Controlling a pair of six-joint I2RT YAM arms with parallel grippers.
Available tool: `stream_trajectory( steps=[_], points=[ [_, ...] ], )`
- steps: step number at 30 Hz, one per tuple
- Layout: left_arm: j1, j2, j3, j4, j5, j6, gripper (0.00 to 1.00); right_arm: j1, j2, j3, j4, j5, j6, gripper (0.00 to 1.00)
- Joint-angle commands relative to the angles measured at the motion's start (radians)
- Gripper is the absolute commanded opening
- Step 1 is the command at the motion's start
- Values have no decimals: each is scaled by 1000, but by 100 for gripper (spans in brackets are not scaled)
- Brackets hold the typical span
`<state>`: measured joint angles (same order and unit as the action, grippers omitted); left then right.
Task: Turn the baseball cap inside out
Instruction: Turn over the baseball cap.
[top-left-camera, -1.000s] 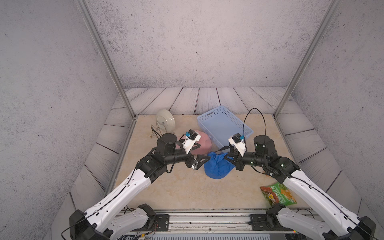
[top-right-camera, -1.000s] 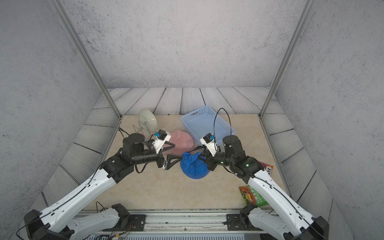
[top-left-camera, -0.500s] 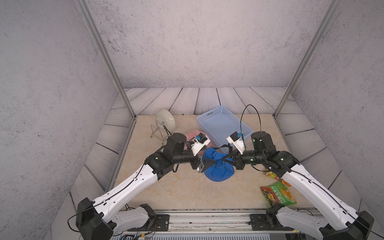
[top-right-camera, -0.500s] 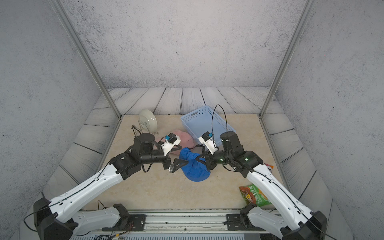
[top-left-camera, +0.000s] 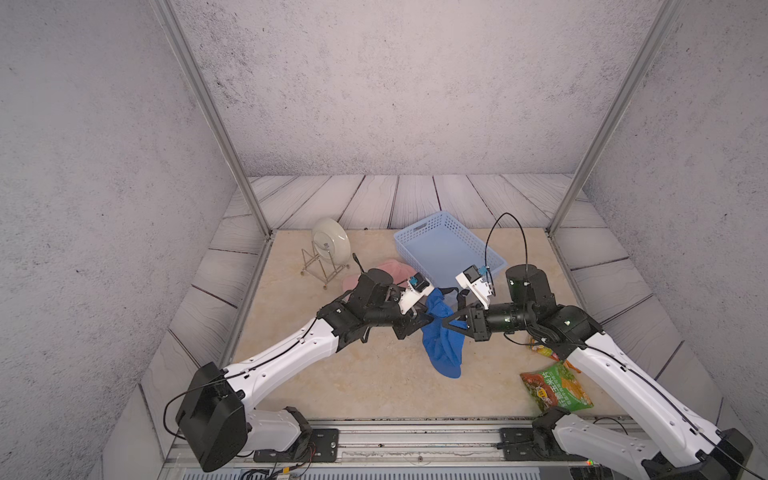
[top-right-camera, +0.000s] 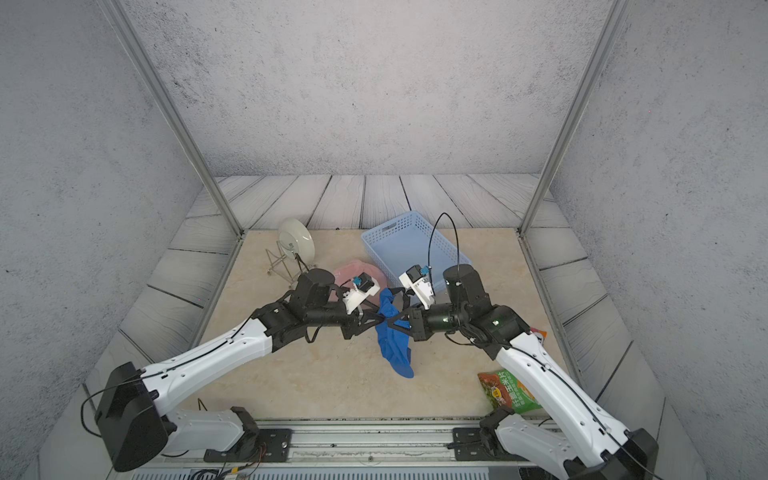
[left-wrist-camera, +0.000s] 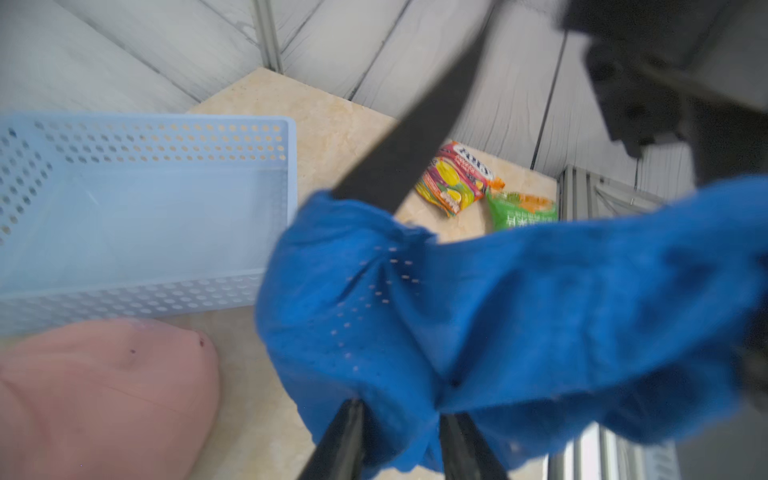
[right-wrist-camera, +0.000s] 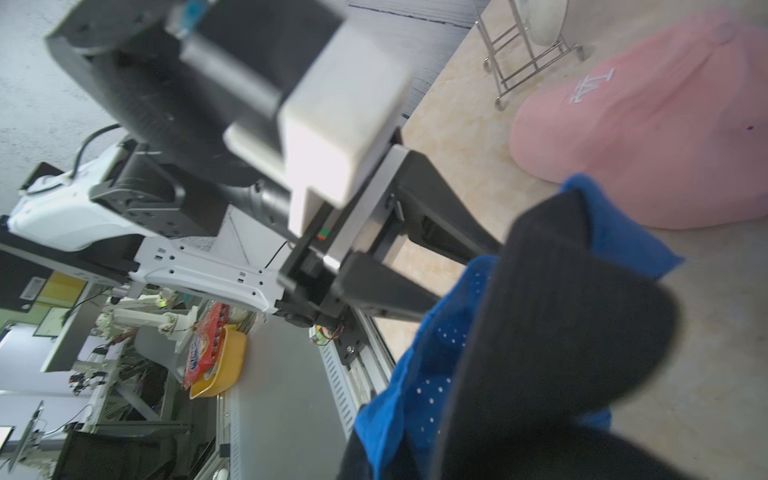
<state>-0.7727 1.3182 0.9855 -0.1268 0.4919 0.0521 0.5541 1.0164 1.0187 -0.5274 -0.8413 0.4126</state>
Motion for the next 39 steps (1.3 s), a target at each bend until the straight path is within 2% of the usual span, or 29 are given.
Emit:
stream_trajectory(
  steps=[1, 2, 5, 11, 15, 19, 22, 23, 26, 27, 28, 33, 39],
  points=[
    [3, 7, 31, 21, -59, -11, 5, 1, -42, -7, 9, -147, 54, 0],
    [6, 8, 33, 20, -70, -14, 0, 1, -45, -12, 16, -187, 71, 0],
    [23, 7, 27, 22, -93, -27, 0, 1, -53, -44, 97, -326, 153, 0],
    [75, 1, 7, 14, -78, -73, 0, 3, -82, -54, 212, -435, 238, 0],
    [90, -28, -18, 14, -62, -90, 0, 3, -99, -45, 220, -426, 224, 0],
    [103, -79, -37, -15, -45, -104, 0, 1, -121, -43, 178, -297, 144, 0],
    [113, -131, -62, -45, -75, -100, 0, 1, -127, -58, 210, -224, 132, 0],
    [117, -148, -68, -56, -83, -98, 4, 1, -125, -69, 240, -213, 143, 0],
    [118, -207, -75, -107, -112, -94, 61, 1, -99, -87, 316, -182, 167, 0],
    [118, -234, -77, -118, -117, -92, 74, 1, -84, -86, 325, -183, 165, 0],
    [119, -257, -87, -125, -125, -92, 81, 0, -68, -81, 328, -188, 157, 0],
    [118, -384, -116, -141, -119, -82, 96, 1, -14, -49, 287, -169, 89, 0],
    [92, -457, -141, -71, -56, -188, 98, 0, 4, -41, 362, -93, 120, 0]
  ],
)
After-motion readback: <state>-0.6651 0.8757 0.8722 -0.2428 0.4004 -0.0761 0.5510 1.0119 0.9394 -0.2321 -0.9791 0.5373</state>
